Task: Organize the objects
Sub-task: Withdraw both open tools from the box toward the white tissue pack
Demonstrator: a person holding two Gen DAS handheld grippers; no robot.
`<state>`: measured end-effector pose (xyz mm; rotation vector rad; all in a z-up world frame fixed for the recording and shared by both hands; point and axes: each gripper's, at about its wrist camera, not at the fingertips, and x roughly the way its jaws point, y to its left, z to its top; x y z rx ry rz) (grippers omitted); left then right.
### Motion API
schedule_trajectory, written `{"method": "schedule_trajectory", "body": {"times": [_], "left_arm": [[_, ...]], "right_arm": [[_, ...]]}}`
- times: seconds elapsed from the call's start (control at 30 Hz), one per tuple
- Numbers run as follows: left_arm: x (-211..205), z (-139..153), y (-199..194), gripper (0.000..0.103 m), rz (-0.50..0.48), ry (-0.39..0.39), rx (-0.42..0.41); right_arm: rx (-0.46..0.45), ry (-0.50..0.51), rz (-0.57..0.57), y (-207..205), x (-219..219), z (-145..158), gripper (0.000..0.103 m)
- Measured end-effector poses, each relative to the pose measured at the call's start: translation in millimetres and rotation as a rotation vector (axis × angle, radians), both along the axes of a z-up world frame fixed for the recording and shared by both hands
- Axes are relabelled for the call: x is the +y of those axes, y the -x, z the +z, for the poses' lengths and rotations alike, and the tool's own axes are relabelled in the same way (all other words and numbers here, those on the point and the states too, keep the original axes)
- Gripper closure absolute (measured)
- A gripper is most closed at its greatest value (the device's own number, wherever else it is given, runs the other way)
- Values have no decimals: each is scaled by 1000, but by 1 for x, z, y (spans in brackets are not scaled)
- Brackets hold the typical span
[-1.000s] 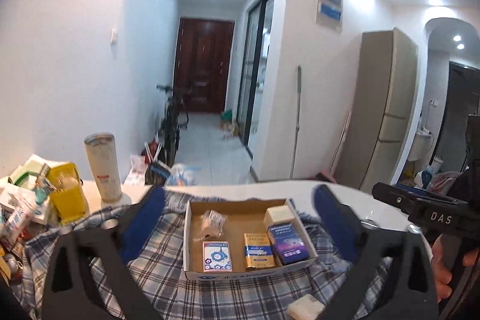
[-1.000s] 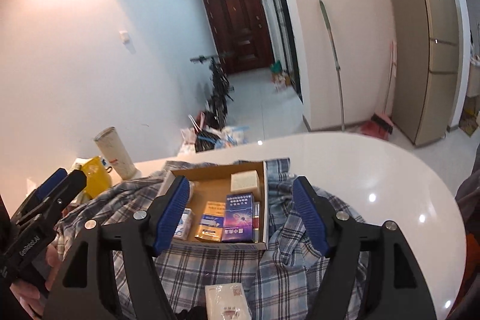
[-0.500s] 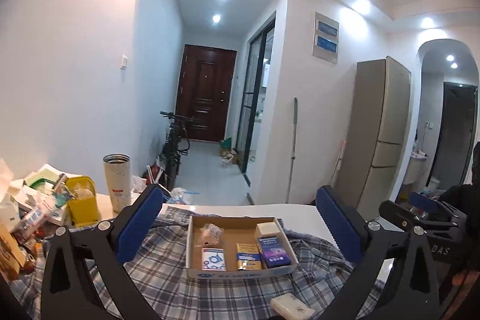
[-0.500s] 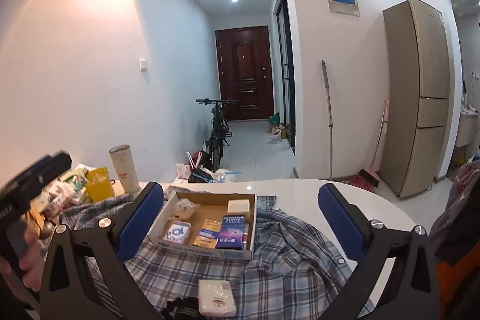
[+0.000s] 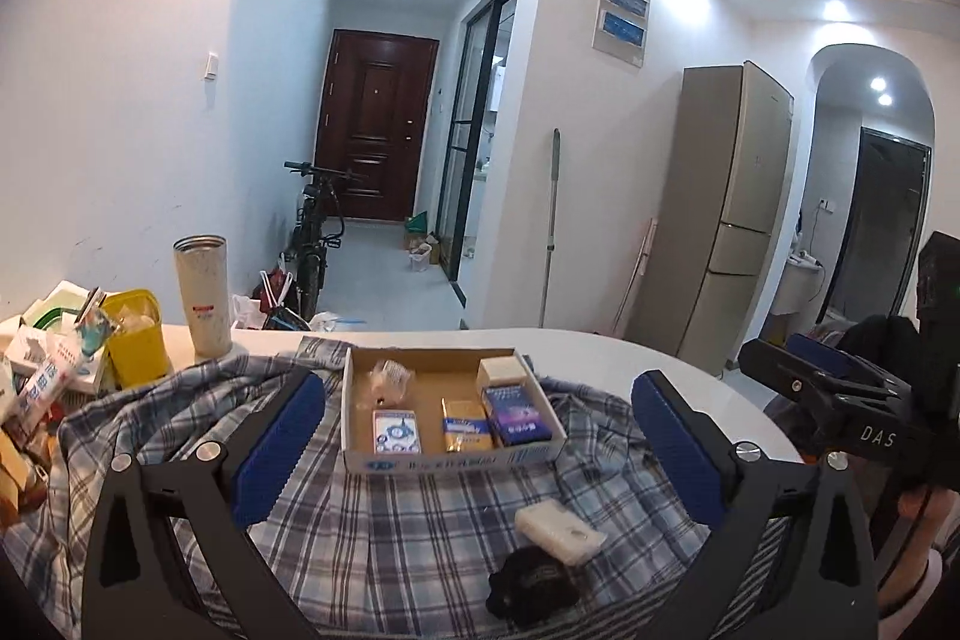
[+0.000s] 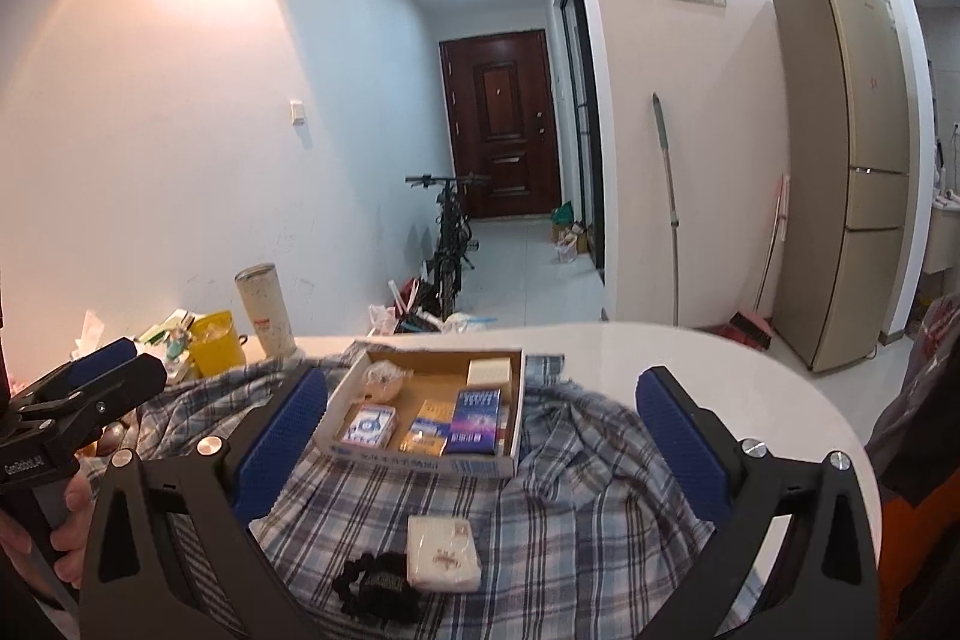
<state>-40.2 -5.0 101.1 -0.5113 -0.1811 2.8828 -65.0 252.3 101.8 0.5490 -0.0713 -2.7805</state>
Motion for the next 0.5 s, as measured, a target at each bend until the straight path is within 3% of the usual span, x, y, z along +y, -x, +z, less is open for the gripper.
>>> {"method": "schedule_trajectory", "body": {"times": [0.37, 0.5], "left_arm": [[23, -70, 8, 0, 32, 165, -86], [15, -91, 22, 0, 59, 137, -138]], "right_arm": [[-183, -1, 28, 19, -6, -64, 0], [-235, -10, 29, 24, -6, -81, 0]]}}
